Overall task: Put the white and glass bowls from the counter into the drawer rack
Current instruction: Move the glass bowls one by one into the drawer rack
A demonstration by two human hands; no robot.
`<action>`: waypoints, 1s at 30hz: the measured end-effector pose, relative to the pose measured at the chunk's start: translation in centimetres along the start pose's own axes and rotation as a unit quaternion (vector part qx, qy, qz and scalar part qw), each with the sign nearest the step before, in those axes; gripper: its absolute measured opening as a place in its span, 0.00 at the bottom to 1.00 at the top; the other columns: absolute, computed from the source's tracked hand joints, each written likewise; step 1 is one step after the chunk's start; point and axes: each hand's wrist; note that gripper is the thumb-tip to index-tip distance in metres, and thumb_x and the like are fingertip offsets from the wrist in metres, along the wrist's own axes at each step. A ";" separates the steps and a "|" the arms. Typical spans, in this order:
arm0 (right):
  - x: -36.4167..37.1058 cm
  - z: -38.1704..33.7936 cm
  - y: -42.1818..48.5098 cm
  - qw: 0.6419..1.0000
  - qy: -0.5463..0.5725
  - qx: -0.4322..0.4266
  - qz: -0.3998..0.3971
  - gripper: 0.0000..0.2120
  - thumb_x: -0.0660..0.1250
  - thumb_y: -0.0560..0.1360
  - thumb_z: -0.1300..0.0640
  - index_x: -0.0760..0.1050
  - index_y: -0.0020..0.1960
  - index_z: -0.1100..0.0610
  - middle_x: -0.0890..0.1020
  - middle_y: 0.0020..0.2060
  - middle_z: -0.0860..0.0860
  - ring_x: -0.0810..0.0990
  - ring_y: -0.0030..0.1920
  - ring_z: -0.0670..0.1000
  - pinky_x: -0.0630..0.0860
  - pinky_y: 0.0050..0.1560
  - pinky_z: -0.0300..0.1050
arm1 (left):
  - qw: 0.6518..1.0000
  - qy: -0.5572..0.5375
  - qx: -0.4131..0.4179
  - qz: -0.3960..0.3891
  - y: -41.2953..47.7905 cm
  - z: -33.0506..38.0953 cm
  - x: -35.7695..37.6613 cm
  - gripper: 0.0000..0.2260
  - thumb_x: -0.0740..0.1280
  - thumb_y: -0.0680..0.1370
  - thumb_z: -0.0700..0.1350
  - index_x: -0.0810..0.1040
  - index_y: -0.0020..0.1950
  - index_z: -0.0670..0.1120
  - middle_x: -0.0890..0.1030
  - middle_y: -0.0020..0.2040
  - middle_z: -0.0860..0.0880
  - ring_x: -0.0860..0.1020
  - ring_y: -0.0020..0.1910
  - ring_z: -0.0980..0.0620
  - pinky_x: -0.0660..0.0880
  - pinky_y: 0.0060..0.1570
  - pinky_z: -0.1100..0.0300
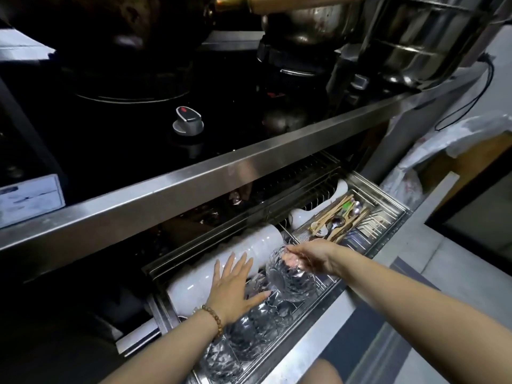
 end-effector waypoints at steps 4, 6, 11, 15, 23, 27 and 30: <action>0.4 0.2 1.5 0.998 -0.033 0.039 -0.040 0.13 0.63 0.78 0.55 0.73 0.37 0.62 0.75 0.22 0.49 0.70 0.17 0.43 0.70 0.18 0.33 | 1.000 0.003 0.002 0.013 0.1 -0.3 0.6 0.43 0.49 0.70 0.74 0.45 0.78 0.53 0.42 0.78 0.54 0.36 0.76 0.53 0.27 0.69 0.49; 0.6 0.3 2.0 0.994 -0.060 0.068 -0.064 0.15 0.61 0.79 0.54 0.71 0.36 0.60 0.74 0.25 0.50 0.71 0.18 0.44 0.71 0.19 0.34 | 1.000 0.007 0.003 0.018 0.1 -0.3 0.7 0.44 0.47 0.68 0.75 0.45 0.78 0.53 0.42 0.78 0.54 0.35 0.76 0.53 0.26 0.69 0.50; 1.2 0.4 2.8 0.985 -0.096 0.109 -0.097 0.14 0.59 0.80 0.51 0.71 0.39 0.59 0.73 0.32 0.50 0.73 0.21 0.43 0.74 0.23 0.34 | 1.000 0.013 0.000 0.028 0.1 -0.4 1.0 0.45 0.45 0.67 0.77 0.45 0.78 0.53 0.41 0.78 0.56 0.35 0.75 0.54 0.25 0.68 0.50; 1.9 0.8 3.1 0.979 -0.121 0.116 -0.114 0.13 0.58 0.80 0.50 0.73 0.41 0.57 0.75 0.36 0.49 0.75 0.24 0.43 0.75 0.26 0.35 | 0.999 0.010 0.002 0.031 0.2 -0.5 1.2 0.45 0.46 0.67 0.76 0.45 0.78 0.53 0.41 0.78 0.56 0.35 0.75 0.55 0.25 0.68 0.51; 2.5 1.0 3.1 0.972 -0.132 0.094 -0.173 0.13 0.54 0.82 0.55 0.72 0.43 0.57 0.77 0.38 0.49 0.75 0.35 0.44 0.77 0.36 0.36 | 0.999 0.013 0.003 0.032 0.2 -0.6 1.2 0.45 0.45 0.67 0.76 0.44 0.78 0.53 0.41 0.78 0.57 0.34 0.75 0.55 0.24 0.67 0.51; 2.6 1.2 3.3 0.975 -0.090 0.106 -0.174 0.12 0.56 0.81 0.59 0.73 0.42 0.59 0.82 0.28 0.48 0.80 0.27 0.42 0.79 0.34 0.35 | 1.000 0.008 0.002 0.027 0.2 -0.6 1.2 0.44 0.47 0.68 0.76 0.44 0.78 0.53 0.40 0.78 0.56 0.34 0.75 0.55 0.24 0.67 0.51; 2.7 0.9 2.9 0.974 -0.124 0.098 -0.160 0.12 0.56 0.81 0.57 0.72 0.41 0.59 0.80 0.32 0.49 0.78 0.28 0.42 0.77 0.35 0.36 | 1.000 0.005 0.001 0.027 0.2 -0.6 1.2 0.45 0.46 0.68 0.76 0.45 0.78 0.53 0.41 0.78 0.56 0.34 0.75 0.55 0.25 0.67 0.51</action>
Point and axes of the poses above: each hand's wrist, its own y-axis towards the middle knuckle, its own x-axis out of the palm, z = x × y
